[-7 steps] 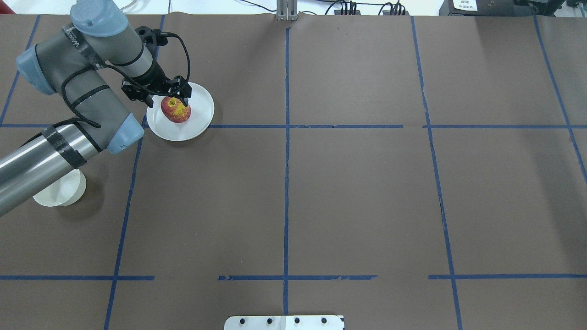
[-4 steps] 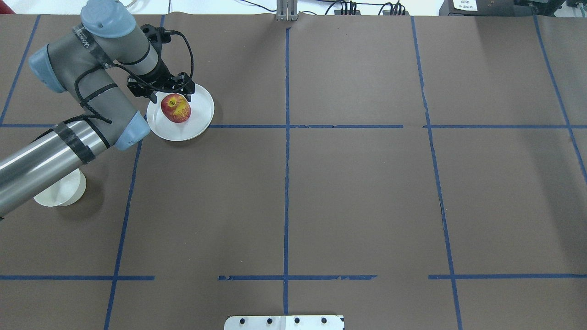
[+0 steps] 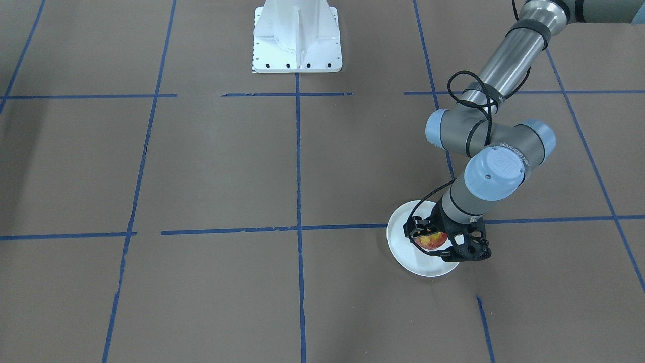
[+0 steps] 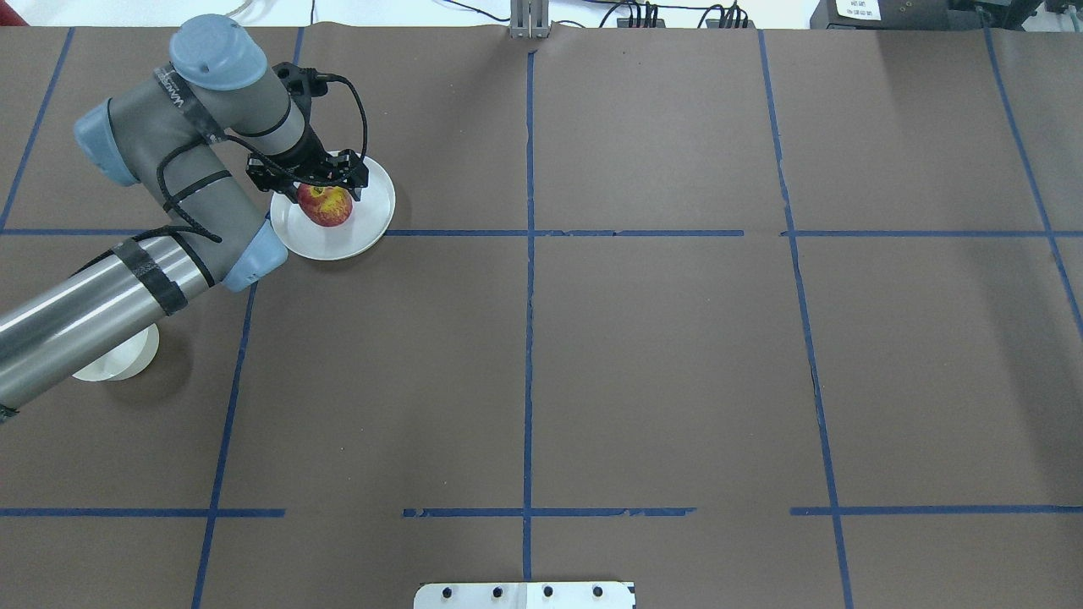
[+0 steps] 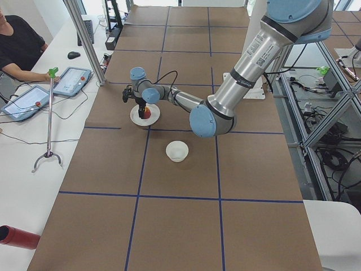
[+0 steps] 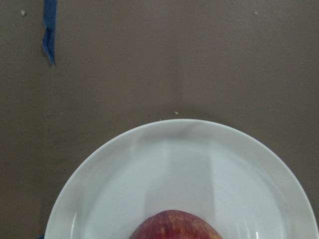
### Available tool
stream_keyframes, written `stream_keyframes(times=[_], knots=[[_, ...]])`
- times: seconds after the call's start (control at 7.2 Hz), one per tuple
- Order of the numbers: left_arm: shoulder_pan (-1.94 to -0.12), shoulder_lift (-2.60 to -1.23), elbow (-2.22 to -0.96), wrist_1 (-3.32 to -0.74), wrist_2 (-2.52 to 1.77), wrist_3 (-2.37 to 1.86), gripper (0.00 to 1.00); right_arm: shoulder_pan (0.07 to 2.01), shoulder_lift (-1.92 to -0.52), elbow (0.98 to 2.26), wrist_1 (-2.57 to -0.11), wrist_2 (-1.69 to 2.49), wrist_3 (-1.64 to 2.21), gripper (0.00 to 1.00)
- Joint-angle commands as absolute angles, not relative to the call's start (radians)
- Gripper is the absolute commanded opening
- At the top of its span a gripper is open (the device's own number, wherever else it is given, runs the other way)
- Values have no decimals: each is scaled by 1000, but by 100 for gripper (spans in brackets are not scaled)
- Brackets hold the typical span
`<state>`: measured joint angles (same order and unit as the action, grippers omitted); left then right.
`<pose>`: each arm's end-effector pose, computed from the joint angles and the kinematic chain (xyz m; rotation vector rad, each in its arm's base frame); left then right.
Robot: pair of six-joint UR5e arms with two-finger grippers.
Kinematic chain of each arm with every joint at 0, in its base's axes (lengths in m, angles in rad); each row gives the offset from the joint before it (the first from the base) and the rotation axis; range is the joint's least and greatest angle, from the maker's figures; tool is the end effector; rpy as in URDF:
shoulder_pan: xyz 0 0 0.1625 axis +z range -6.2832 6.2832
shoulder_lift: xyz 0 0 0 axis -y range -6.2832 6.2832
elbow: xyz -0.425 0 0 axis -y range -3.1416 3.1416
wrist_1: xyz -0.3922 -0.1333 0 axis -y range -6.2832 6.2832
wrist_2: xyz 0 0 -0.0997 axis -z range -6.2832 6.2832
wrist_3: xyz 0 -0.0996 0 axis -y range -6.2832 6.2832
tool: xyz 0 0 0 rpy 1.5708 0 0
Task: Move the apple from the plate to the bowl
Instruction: 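Lower the left gripper and close it around the red apple, then lift the apple with the left gripper and carry it toward the white bowl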
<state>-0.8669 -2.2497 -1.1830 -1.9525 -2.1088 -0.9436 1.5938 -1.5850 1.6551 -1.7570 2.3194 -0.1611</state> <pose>0.4381 -0.6432 0.3855 0.0662 0.8319 -0.0447 0.0764 -0.4741 0.6440 -0.0414 -0.7549 -0.0880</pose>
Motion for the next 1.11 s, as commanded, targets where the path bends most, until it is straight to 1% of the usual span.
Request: stream_keyframes(times=[0.0, 0.14, 0.28, 0.42, 0.56, 0.69, 0.83, 0.97], knots=[[-861, -2243, -1183, -1953, -2109, -936, 95, 1594, -1585, 1655, -1756, 2319, -161, 100], [-862, -2241, -1186, -1951, -2109, -934, 53, 1594, -1585, 1655, -1756, 2319, -161, 100], [-882, -2241, -1192, -1944, -2112, -933, 6, 1594, -1585, 1655, -1756, 2319, -161, 100], [-912, -2235, -1224, -1936, -2118, -931, 0, 1594, -1585, 1655, -1758, 2319, -161, 100], [-943, -2196, -1295, -1918, -2140, -927, 0, 1594, -1585, 1655, -1758, 2319, -161, 100], [-977, -2169, -1377, -1835, -2196, -835, 0, 1594, -1585, 1655, -1756, 2319, -161, 100], [-983, -2101, -1504, -1760, -2192, -786, 0, 1594, -1585, 1655, -1756, 2319, -161, 100], [-988, -1989, -1643, -1755, -2186, -785, 0, 1594, -1585, 1655, -1756, 2319, -161, 100]])
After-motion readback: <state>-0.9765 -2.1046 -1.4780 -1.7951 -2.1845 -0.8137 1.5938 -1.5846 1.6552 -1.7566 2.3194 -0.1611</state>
